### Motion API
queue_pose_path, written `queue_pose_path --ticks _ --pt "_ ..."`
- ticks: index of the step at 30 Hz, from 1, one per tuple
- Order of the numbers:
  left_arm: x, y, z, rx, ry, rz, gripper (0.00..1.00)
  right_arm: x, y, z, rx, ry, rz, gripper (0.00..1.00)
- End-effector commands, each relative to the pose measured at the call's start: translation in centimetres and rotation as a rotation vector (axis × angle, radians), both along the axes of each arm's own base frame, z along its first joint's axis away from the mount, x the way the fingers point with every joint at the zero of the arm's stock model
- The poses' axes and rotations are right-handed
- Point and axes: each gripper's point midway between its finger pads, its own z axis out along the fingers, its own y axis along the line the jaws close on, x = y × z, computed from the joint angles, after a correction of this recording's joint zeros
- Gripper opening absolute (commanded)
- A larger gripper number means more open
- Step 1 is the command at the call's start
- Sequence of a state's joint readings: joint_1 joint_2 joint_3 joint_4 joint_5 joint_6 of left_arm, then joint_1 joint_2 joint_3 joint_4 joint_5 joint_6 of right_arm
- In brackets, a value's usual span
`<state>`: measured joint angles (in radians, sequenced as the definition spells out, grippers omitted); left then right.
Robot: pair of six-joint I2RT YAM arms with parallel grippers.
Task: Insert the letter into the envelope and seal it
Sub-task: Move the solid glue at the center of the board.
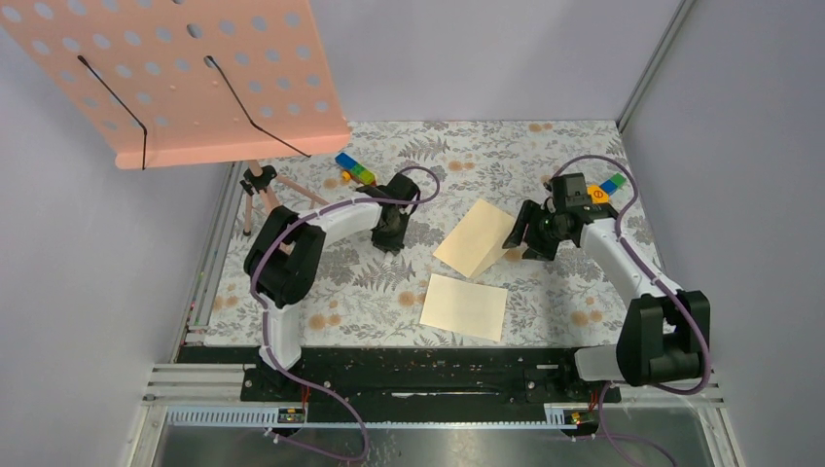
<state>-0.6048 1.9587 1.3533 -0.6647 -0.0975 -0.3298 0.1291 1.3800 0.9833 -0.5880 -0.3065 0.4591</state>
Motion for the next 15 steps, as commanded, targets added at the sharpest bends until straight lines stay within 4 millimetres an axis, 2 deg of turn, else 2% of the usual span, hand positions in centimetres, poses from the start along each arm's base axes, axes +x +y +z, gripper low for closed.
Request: queue_pose_path --ticks 1,5,8,15 --pt "1.3 0.2 0.0 0.015 -0.015 0.025 0.05 -2.1 -0.5 -1.0 -0.008 0.031 -0.024 0.64" --pt "1.4 0.7 -0.2 0.015 -0.007 0.050 0.14 -3.9 -0.4 -2.1 0.006 0.070 -0.027 0.64" --pt "1.0 0.5 -0.2 0.002 0.003 0.049 0.30 -4.9 -0.3 -3.0 0.019 0.091 -0.031 0.64" --pt "0.4 0.5 0.5 -0.021 0.004 0.054 0.48 -5.7 -0.3 -3.8 0.017 0.113 -0.035 0.64"
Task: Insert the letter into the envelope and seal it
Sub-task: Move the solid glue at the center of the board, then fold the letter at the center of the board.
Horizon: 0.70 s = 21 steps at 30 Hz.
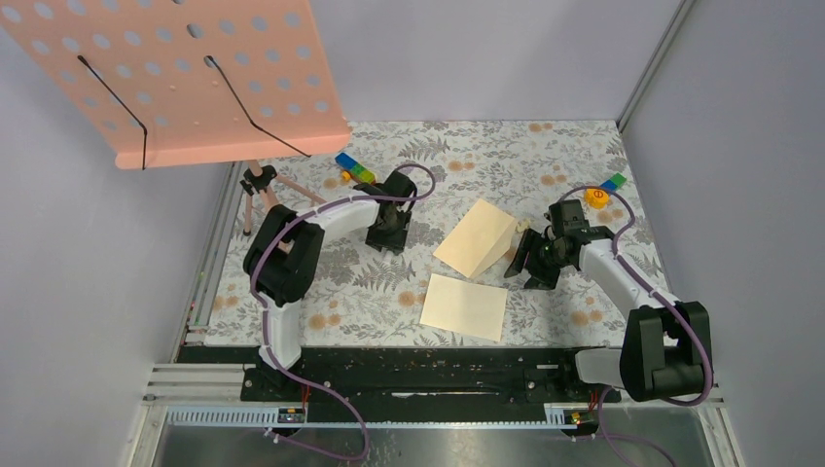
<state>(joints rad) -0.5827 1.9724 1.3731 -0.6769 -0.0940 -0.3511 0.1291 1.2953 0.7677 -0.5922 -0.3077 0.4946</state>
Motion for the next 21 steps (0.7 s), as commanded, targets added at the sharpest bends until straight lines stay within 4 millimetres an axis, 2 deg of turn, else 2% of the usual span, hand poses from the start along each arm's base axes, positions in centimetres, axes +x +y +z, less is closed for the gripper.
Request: queue_pose_path --ticks 1,7,12,16,18,21 --pt "-0.3 0.0 0.7 -0.024 -0.005 0.013 0.50 0.2 0.3 0.6 0.019 -0.031 -0.007 0.64" --pt "-1.9 -1.2 3.1 -0.065 -0.034 -0.026 0.54 -0.9 0.4 -0.6 0.030 0.005 -0.016 0.64" --pt "-4.4 -2.7 5.8 -0.072 -0.077 -0.085 0.54 -1.1 0.7 -1.6 0.050 0.021 -0.030 0.64" --pt "-6.8 -4.0 7.0 -0.111 -0.073 -0.119 0.53 -1.2 1.2 -2.4 0.082 0.038 -0.044 0.64" --pt "-8.4 -5.3 7.2 -0.159 -0.047 -0.160 0.50 -1.5 1.4 -3.0 0.103 0.052 -0.058 0.64" --pt "-11.8 -8.9 6.8 -0.305 0.045 -0.269 0.42 -2.2 2.0 -4.1 0.142 0.076 -0.081 0.63"
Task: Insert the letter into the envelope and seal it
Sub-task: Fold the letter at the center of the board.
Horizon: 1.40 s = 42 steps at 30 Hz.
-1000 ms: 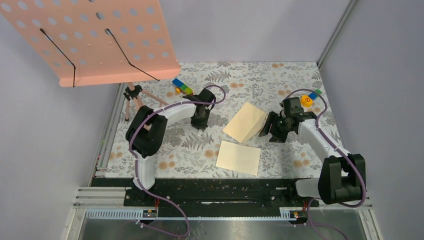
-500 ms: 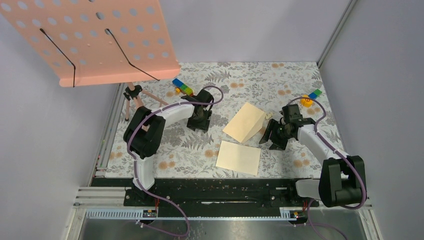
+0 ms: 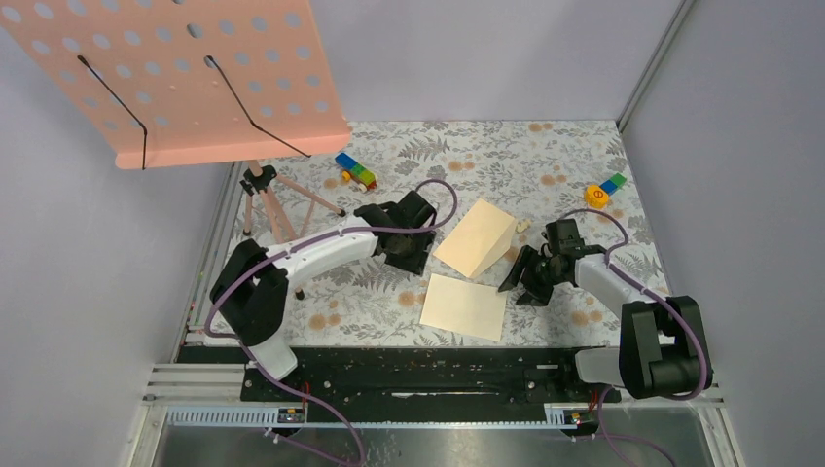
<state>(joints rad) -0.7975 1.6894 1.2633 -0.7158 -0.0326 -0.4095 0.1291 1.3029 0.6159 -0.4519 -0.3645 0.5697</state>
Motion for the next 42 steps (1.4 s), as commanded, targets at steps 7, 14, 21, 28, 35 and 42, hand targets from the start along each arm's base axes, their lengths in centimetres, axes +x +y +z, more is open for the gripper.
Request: queue_pose_path --ticks 7,14,21,28,35,42 --pt "-6.0 -8.0 -0.5 -0.342 0.211 -0.197 0.38 -1.4 1.4 -2.2 0.103 0.048 -0.066 0.63" --pt "-5.1 -7.7 -5.6 -0.199 0.280 -0.162 0.32 -1.3 2.5 -1.5 0.179 0.039 -0.054 0.60" --pt "-5.4 -6.9 -7.8 -0.141 0.310 -0.164 0.31 -1.2 3.9 1.1 0.283 -0.006 -0.013 0.53" --pt "-5.8 -6.6 -8.5 -0.135 0.321 -0.164 0.31 -1.7 4.7 3.6 0.357 -0.048 0.013 0.42" --pt "-5.9 -6.8 -8.7 -0.145 0.333 -0.167 0.31 -1.1 6.4 5.3 0.427 -0.086 0.049 0.30" --pt "-6.2 -6.4 -9.1 -0.134 0.342 -0.168 0.31 -0.9 5.0 4.7 0.276 -0.103 0.026 0.49"
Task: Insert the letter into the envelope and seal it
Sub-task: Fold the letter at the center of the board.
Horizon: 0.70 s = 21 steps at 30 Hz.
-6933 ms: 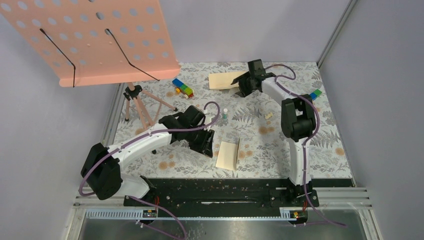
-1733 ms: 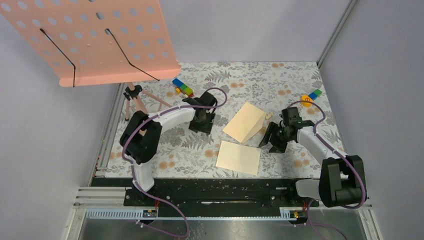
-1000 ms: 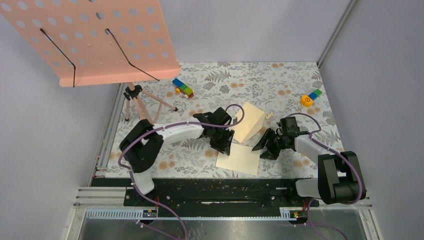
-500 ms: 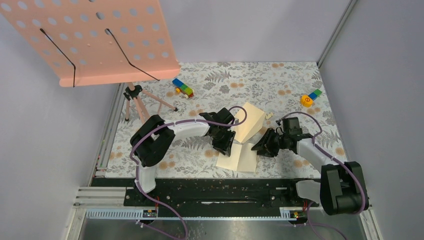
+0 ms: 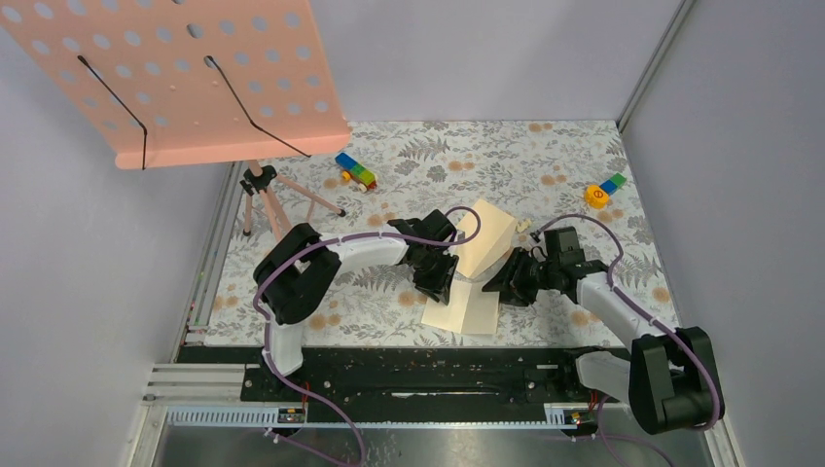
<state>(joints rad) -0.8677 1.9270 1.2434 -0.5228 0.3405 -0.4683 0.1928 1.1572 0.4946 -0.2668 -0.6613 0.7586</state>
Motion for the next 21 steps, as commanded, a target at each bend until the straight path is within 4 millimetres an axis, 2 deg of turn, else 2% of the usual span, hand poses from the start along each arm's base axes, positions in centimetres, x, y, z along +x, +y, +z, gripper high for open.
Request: queue_pose_path --ticks 1,4,7,12,14,21 --pt "-0.6 1.0 -2.8 0.058 0.021 -0.022 0.31 0.8 -1.1 0.6 -0.092 -0.046 -0.028 0.49" --pt "-0.9 1.1 -3.2 0.062 0.033 -0.022 0.31 0.2 -2.1 0.1 -0.162 -0.030 -0.026 0.51" --pt "-0.9 1.2 -3.2 0.059 0.031 -0.020 0.31 0.1 -1.9 0.6 -0.148 -0.055 -0.019 0.52" --pt "-0.8 1.2 -3.3 0.061 0.027 -0.018 0.31 0.9 1.0 3.8 0.056 -0.138 0.055 0.54" --pt "-0.8 1.2 -3.3 0.053 0.025 -0.014 0.31 0.9 2.0 4.5 0.105 -0.122 0.111 0.54" --pt "-0.9 1.0 -3.3 0.040 0.034 -0.011 0.31 -0.2 5.3 4.6 0.075 -0.111 0.274 0.53"
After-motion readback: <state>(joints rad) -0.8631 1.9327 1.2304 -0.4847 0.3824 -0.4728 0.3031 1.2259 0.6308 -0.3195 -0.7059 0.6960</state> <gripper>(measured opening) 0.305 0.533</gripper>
